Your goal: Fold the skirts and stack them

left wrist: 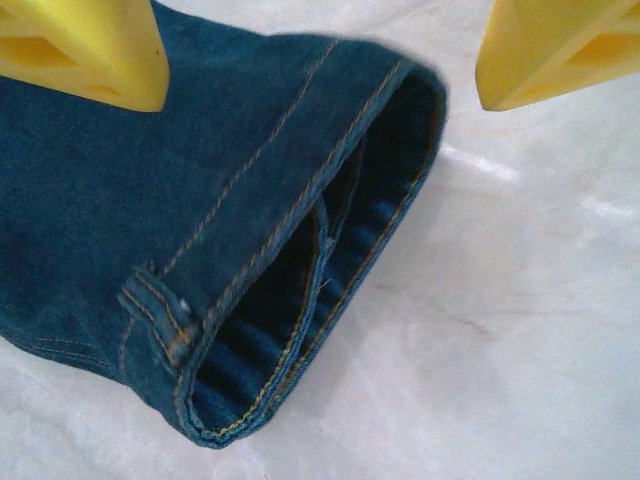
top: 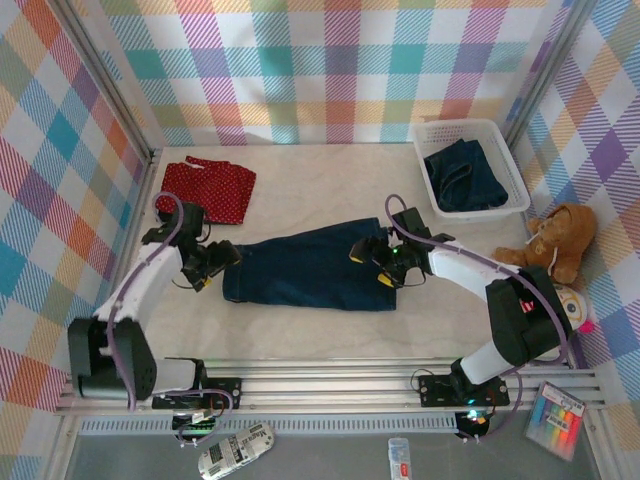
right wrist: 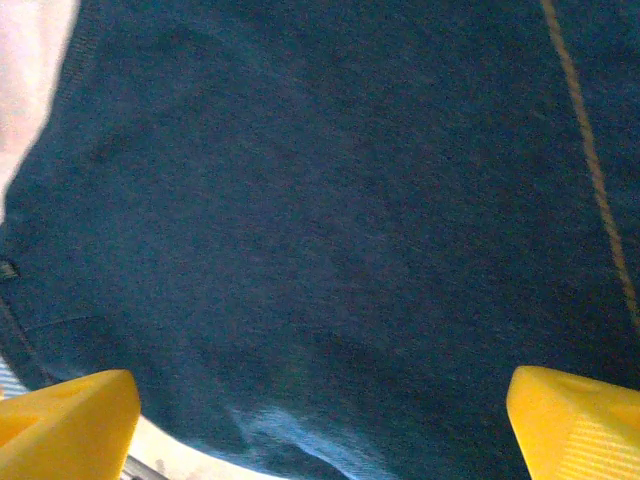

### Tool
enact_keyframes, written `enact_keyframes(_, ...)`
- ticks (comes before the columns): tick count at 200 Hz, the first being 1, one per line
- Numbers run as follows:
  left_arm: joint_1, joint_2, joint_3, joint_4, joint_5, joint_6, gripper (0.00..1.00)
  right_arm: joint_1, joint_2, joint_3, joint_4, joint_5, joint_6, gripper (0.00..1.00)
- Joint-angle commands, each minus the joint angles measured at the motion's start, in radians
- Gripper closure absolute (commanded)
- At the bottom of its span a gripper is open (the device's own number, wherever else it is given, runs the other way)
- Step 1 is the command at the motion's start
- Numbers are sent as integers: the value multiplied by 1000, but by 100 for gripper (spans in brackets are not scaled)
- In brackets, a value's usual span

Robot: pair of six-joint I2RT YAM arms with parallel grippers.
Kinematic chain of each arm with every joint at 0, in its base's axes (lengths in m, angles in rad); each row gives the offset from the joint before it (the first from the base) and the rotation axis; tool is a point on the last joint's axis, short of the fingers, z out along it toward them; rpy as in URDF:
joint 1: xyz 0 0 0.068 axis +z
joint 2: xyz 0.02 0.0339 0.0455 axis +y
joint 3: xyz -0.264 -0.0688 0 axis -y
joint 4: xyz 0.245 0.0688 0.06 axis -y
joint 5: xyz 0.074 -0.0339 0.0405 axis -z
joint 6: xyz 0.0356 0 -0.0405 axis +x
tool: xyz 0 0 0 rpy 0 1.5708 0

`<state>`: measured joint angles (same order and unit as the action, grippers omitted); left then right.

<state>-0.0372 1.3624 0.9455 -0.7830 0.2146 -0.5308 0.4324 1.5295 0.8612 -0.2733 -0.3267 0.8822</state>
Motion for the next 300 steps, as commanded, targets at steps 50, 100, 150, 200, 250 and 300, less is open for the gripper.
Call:
enact_keyframes(50,17,268,3,120,104,149,27,-1,143,27,53,-48,9,5)
enact_keyframes(100,-49,371,-66,293,292,142,38,-2,219,-3,49,-48,23,5)
enact_keyframes(150,-52,377,-45,268,169,135,84,-3,166,-46,96,-56,28,5)
enact_keyframes(200,-66,326,32,136,-21,116,100,-3,24,-91,65,-24,-65,23)
enact_keyframes(250,-153,288,189,-74,-212,99,100,-1,53,-146,-20,29,-101,87)
enact_keyframes(300,-340,356,510,-366,-335,45,100,-2,142,-133,-23,15,-88,100)
